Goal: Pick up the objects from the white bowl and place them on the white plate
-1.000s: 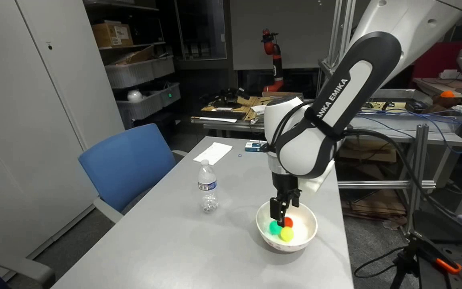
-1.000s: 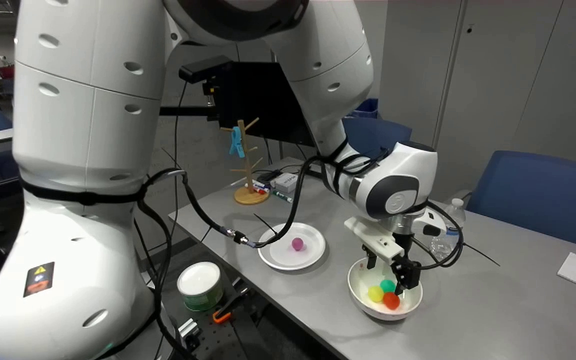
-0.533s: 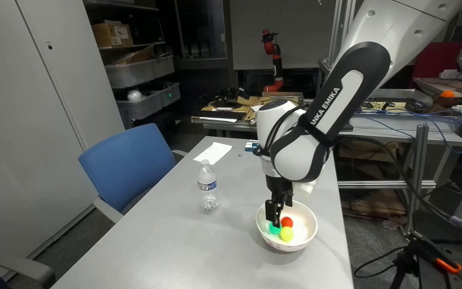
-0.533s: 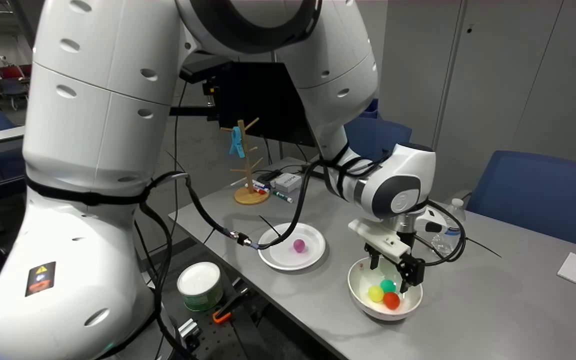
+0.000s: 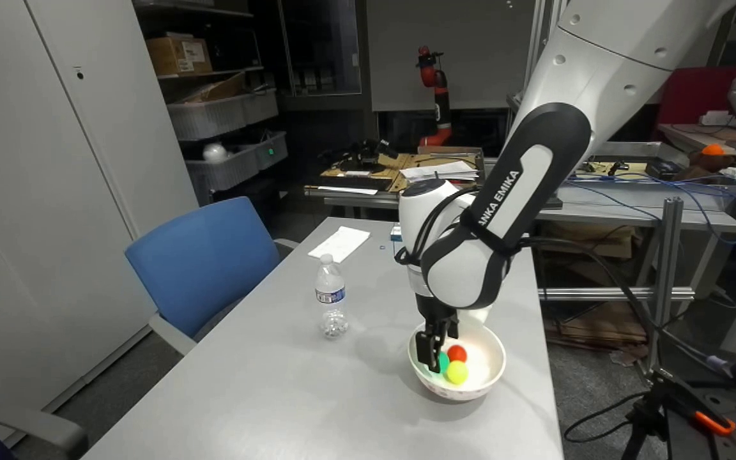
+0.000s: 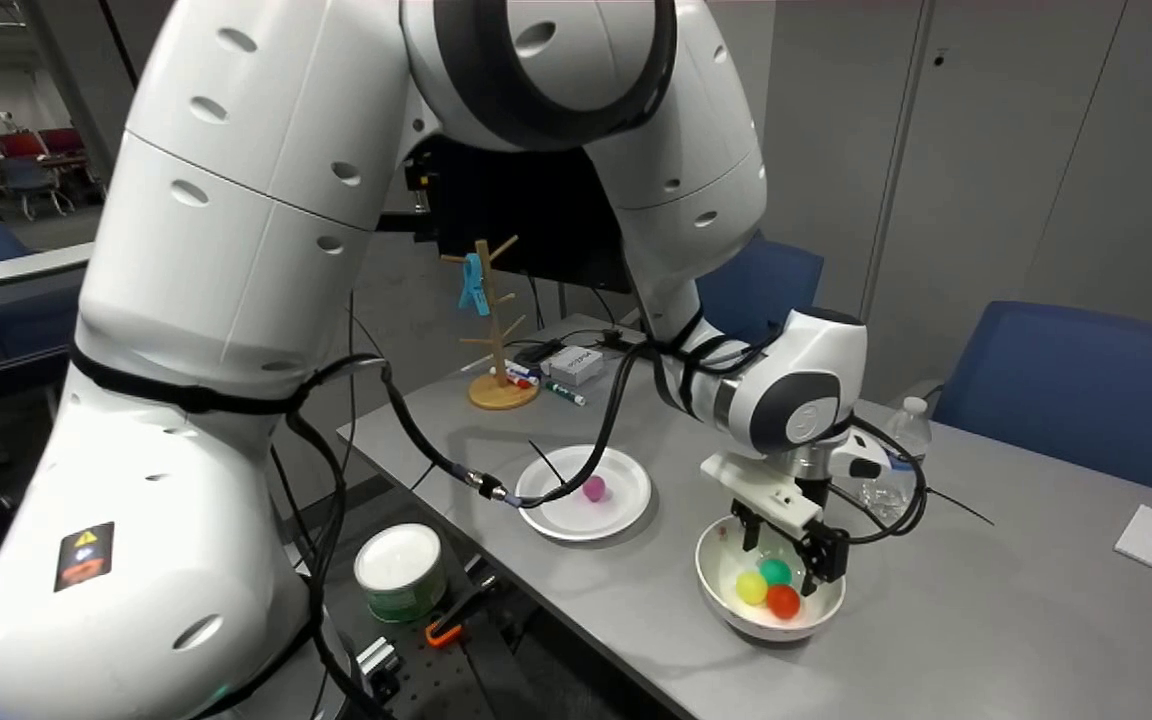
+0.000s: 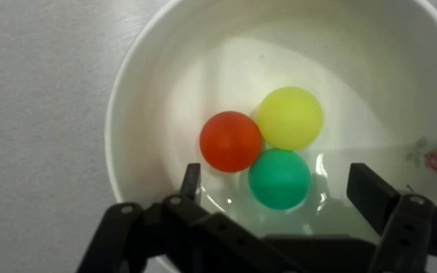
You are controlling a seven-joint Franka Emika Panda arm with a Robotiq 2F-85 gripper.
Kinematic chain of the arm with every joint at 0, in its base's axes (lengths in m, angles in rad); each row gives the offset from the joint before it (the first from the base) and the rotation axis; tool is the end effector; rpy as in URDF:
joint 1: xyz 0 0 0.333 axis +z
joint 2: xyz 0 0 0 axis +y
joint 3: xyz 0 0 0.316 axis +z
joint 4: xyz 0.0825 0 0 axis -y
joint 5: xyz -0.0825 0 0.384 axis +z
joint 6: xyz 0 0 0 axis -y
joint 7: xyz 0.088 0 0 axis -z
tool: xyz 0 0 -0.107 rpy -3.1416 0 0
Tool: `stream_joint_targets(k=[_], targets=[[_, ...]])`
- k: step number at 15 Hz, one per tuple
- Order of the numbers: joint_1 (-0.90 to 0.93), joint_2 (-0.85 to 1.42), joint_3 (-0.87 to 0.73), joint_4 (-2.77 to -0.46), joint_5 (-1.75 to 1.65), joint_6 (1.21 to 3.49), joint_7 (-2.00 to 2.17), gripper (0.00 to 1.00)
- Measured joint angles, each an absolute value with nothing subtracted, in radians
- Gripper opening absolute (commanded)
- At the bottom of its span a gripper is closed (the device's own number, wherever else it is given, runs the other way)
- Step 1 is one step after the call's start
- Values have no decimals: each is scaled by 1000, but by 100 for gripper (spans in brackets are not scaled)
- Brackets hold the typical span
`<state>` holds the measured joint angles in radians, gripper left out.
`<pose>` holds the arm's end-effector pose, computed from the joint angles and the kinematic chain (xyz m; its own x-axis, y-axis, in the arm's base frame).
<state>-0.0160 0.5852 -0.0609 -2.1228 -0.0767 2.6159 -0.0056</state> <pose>0.5558 -0.0425 0.1229 0.9955 0.0023 -0.0947 0.0085 -0.9978 0.0652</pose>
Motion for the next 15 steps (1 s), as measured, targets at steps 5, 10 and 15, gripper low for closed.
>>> stream_joint_targets(k=[5, 10, 15], targets=[[9, 628, -78, -2097, -103, 2634, 21, 92], [23, 646, -93, -2083, -111, 2635, 30, 49], [31, 657, -96, -2071, -111, 2636, 38, 19]])
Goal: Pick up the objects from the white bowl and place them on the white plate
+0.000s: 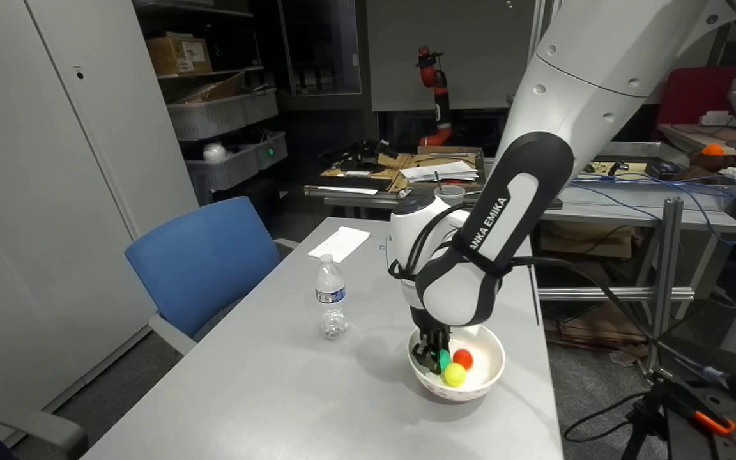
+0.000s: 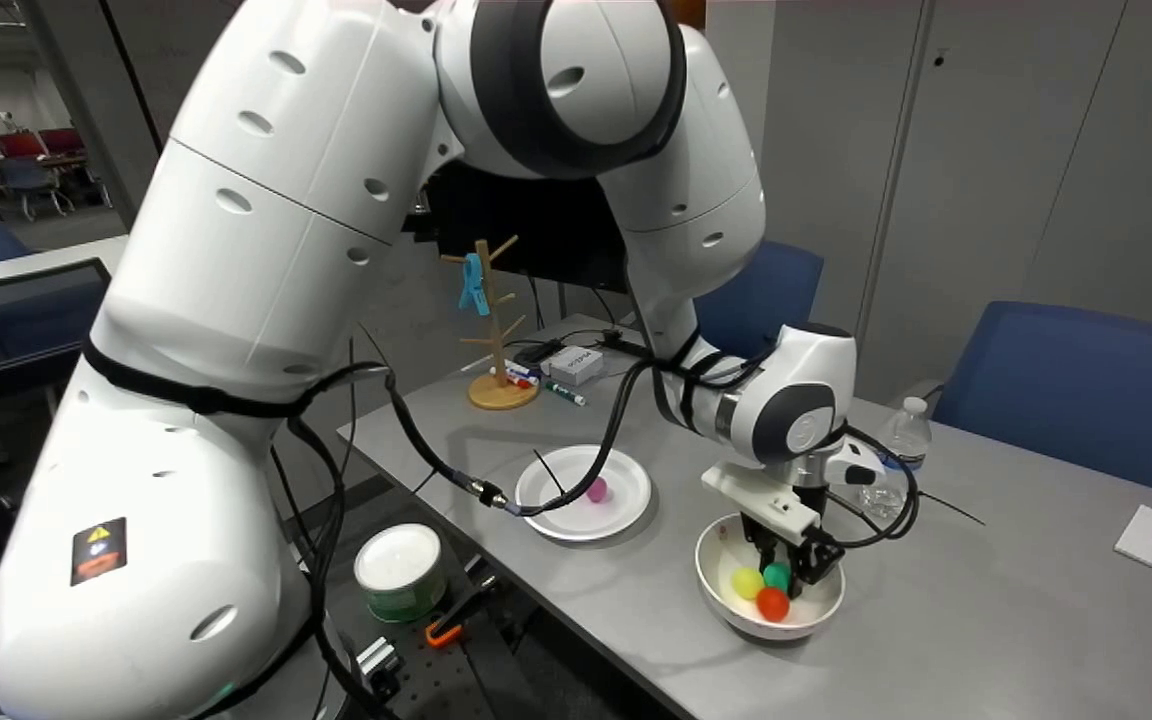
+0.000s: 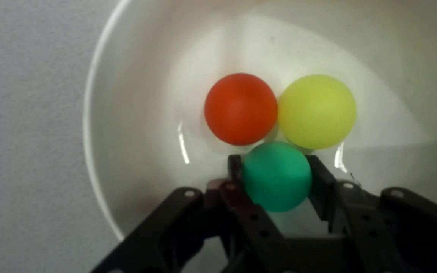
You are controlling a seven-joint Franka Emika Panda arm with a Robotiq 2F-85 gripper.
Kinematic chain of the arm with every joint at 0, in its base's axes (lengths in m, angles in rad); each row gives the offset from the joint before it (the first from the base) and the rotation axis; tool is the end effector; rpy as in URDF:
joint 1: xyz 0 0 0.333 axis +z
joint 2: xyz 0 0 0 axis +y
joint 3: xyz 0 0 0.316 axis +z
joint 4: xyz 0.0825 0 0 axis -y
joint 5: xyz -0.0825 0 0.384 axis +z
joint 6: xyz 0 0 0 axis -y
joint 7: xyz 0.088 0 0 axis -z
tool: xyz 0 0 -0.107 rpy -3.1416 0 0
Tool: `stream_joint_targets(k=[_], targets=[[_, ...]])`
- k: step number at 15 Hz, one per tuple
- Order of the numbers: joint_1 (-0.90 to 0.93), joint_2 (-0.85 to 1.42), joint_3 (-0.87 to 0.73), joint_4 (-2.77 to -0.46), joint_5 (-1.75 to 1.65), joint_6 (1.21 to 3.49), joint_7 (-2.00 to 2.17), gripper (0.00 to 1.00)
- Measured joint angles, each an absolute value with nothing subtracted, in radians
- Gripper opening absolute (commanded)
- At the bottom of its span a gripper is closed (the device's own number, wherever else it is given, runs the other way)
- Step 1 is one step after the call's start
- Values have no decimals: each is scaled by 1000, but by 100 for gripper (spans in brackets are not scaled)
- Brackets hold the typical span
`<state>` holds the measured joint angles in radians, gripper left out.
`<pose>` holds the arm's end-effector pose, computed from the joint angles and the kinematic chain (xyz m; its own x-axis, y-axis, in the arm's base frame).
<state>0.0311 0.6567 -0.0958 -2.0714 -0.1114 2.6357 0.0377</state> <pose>0.5652 -0.0361 0.1012 0.9955 0.0097 -0.0938 0.0197 -0.9941 0.1065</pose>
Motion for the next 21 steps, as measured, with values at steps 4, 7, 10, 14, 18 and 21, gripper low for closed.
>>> stream_joint_targets(k=[4, 7, 10, 14, 18, 21], targets=[[33, 658, -100, -2068, -111, 2636, 44, 19], [33, 656, -103, -2067, -111, 2636, 53, 19], [41, 634, -109, -2070, -112, 2636, 57, 19], [57, 560, -112, -2091, -112, 2635, 73, 19], [91, 469, -107, -2132, -112, 2634, 96, 19], [118, 426, -84, -2163, -112, 2634, 113, 19]])
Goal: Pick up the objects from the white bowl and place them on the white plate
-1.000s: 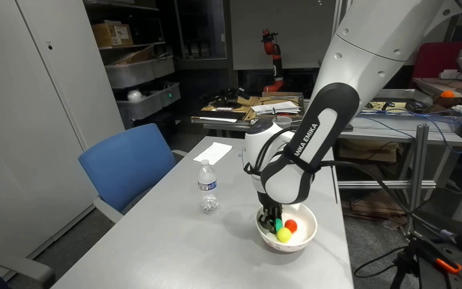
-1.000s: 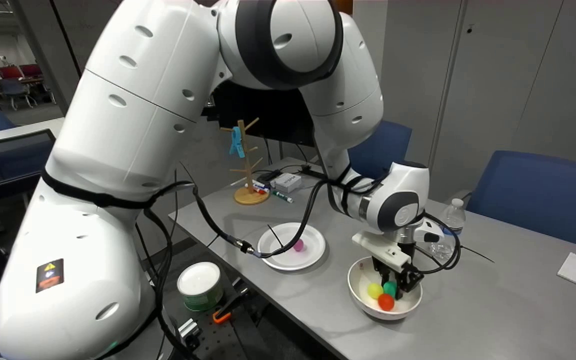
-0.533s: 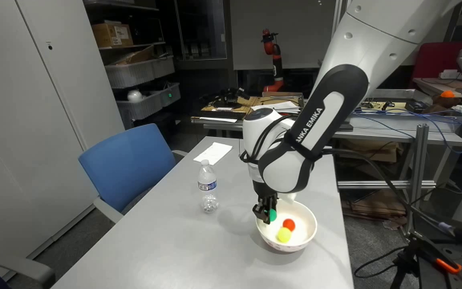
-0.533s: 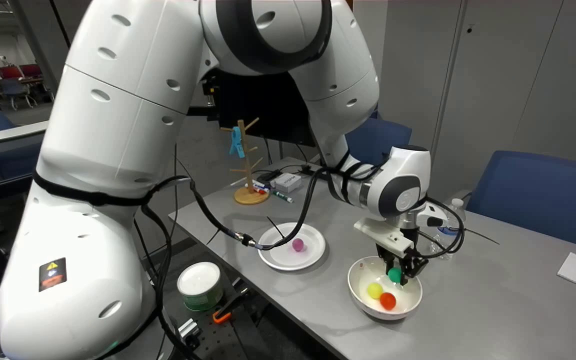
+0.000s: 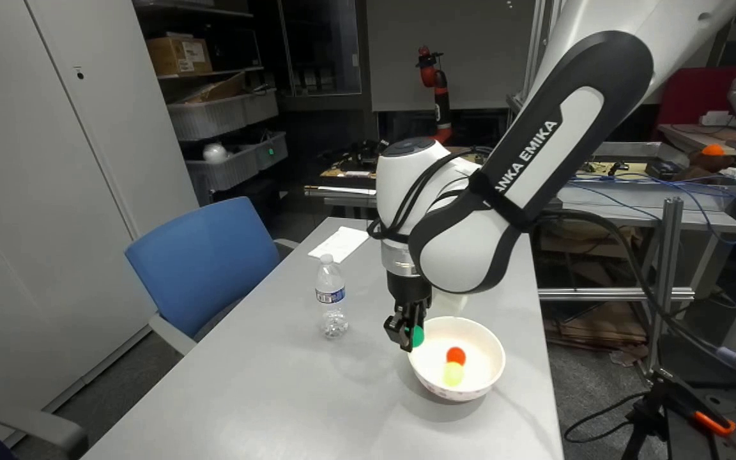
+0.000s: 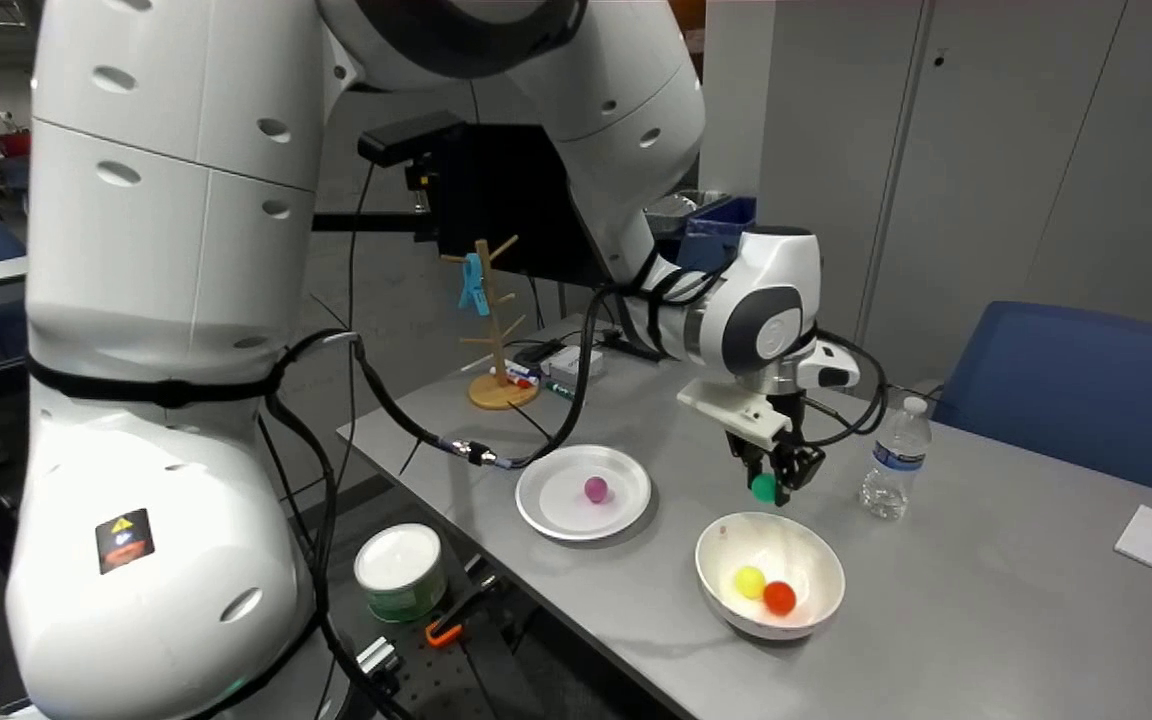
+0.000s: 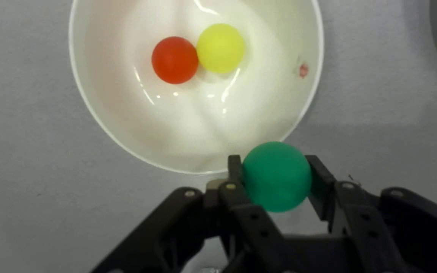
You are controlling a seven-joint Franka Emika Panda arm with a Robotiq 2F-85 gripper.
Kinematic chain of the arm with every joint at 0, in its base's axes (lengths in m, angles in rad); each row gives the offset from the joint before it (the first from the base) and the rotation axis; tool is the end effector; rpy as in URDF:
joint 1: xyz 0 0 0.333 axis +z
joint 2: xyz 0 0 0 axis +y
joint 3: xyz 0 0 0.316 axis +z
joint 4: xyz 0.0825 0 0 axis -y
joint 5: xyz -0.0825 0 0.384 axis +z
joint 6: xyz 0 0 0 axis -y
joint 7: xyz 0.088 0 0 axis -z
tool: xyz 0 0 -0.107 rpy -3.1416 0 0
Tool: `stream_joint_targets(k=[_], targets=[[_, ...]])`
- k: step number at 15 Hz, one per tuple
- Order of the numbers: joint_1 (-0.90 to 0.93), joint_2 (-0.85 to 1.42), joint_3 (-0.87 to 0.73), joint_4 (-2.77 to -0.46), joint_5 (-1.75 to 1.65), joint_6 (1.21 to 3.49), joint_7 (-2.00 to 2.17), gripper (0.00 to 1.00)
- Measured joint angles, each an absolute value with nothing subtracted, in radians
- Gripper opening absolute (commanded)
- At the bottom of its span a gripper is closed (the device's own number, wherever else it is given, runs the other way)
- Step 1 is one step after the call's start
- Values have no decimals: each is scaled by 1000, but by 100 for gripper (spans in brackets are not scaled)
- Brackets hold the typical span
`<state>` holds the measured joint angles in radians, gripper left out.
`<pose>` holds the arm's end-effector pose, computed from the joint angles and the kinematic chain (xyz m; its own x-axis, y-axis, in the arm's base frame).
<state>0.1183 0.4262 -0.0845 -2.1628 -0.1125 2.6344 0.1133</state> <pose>0.5699 0.0218 0.2009 0.9983 0.0282 0.0507 0.0236 -0.9958 0.0885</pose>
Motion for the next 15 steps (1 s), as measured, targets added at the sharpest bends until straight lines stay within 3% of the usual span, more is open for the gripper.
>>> stream_joint_targets(k=[15], targets=[[167, 433, 144, -2258, 4, 2633, 131, 19]])
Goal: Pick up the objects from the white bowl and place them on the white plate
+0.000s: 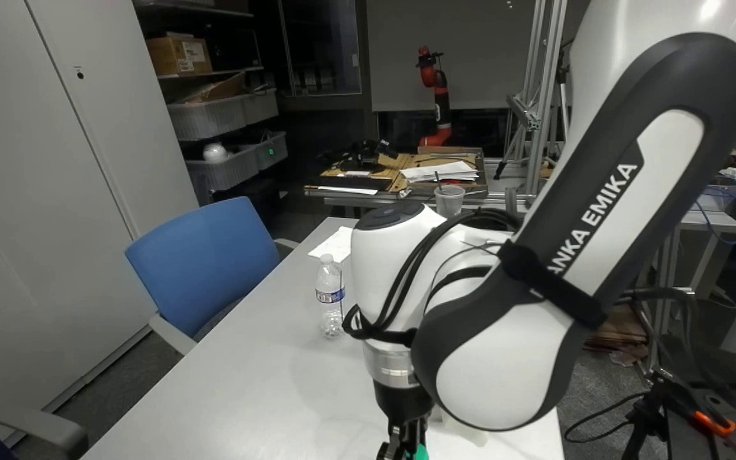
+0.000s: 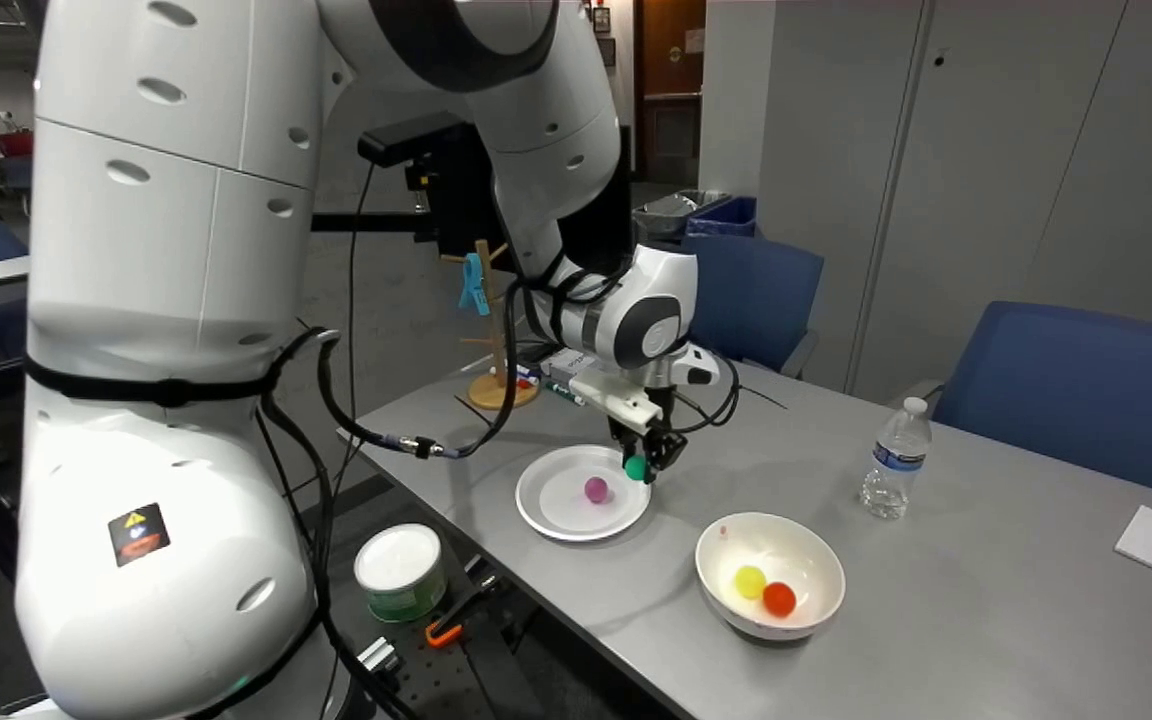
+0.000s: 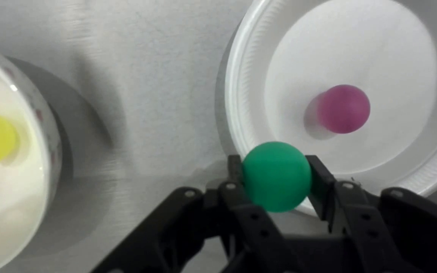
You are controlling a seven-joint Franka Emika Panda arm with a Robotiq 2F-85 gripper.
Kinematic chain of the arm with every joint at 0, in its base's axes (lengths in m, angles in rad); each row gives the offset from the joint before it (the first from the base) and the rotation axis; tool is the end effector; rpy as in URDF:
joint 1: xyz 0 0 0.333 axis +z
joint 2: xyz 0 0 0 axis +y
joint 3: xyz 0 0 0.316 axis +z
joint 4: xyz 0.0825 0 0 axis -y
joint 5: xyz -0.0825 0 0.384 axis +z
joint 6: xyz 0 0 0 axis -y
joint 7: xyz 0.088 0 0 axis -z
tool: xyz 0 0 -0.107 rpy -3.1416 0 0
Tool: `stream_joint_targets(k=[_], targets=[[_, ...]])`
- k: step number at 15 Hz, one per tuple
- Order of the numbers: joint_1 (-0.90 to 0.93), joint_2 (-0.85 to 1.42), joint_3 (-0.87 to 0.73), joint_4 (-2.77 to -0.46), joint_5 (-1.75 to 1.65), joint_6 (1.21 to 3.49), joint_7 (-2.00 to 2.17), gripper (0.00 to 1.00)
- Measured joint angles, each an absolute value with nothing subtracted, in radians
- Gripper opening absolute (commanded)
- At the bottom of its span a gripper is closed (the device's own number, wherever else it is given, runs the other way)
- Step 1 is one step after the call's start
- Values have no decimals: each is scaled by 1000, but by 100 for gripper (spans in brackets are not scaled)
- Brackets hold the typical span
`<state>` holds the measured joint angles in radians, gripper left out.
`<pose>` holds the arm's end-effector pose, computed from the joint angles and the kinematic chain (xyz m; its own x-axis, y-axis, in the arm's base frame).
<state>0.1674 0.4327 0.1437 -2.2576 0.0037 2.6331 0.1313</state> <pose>0.5052 0.1656 0.1662 0.9843 0.1656 -0.0610 0.1624 -0.9852 -0.0542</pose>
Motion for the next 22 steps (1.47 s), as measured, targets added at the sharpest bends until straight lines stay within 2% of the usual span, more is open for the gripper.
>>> stream_joint_targets(k=[5, 6, 7, 11, 17, 22], targets=[[172, 465, 192, -2260, 46, 2633, 130, 19], [173, 470, 198, -2260, 49, 2633, 130, 69], [174, 473, 201, -2260, 50, 2633, 130, 69], [174, 474, 203, -2260, 50, 2632, 130, 99], [172, 453, 174, -2260, 49, 2626, 130, 100], [162, 393, 87, -2260, 31, 2585, 132, 100]])
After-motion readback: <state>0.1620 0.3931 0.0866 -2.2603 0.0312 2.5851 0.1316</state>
